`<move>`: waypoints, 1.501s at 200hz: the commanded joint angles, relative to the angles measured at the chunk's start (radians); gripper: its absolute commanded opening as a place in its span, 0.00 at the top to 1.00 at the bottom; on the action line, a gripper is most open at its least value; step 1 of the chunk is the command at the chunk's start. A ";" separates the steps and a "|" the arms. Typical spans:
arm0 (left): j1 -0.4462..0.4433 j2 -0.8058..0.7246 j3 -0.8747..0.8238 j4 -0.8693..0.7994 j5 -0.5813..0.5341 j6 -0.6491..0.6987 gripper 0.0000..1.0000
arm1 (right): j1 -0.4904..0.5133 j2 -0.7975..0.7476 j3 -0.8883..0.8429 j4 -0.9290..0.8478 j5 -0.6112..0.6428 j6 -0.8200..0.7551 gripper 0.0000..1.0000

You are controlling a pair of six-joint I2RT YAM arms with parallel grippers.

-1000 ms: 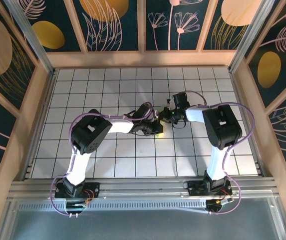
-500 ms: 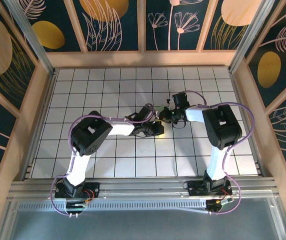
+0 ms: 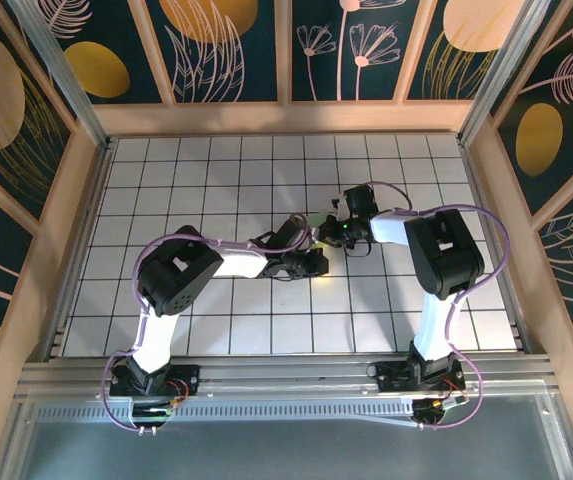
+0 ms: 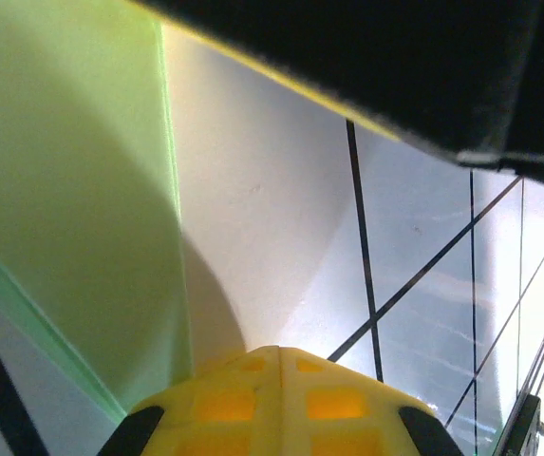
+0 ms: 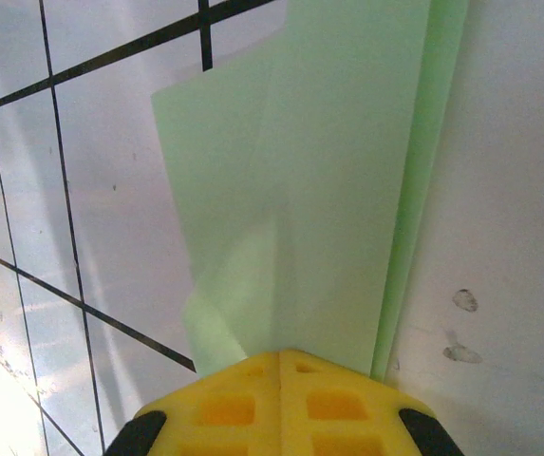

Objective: Fold a paper plane with a square sheet of paper (fold left side to right side)
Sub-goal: Fold the wing for the fifth time at the center of the table, then pick up the paper plane at the center of the table.

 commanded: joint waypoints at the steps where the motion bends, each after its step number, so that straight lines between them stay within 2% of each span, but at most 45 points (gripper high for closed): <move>1: -0.052 -0.006 -0.050 -0.137 0.094 -0.032 0.96 | 0.013 0.087 -0.031 -0.122 0.129 -0.015 1.00; 100: -0.059 -0.039 -0.071 -0.120 0.097 -0.041 0.96 | 0.016 0.090 -0.003 -0.134 0.125 -0.017 1.00; 139: -0.047 -0.151 -0.074 -0.106 0.060 -0.005 0.96 | 0.018 0.015 0.059 -0.145 0.110 -0.037 1.00; 151: -0.030 -0.200 -0.078 -0.106 0.045 0.011 0.96 | 0.018 -0.020 0.095 -0.163 0.125 -0.051 0.96; 189: 0.067 -0.378 -0.136 -0.108 -0.021 0.049 0.92 | 0.021 -0.132 0.160 -0.228 0.218 -0.085 0.79; 227: 0.146 -0.507 -0.208 -0.115 -0.195 0.081 0.84 | 0.079 -0.190 0.165 -0.339 0.400 -0.100 0.64; 269: 0.187 -0.551 -0.232 -0.103 -0.364 0.081 0.77 | 0.203 -0.138 0.204 -0.425 0.602 -0.094 0.53; 300: 0.200 -0.545 -0.232 -0.104 -0.394 0.083 0.75 | 0.254 -0.044 0.278 -0.475 0.708 -0.093 0.51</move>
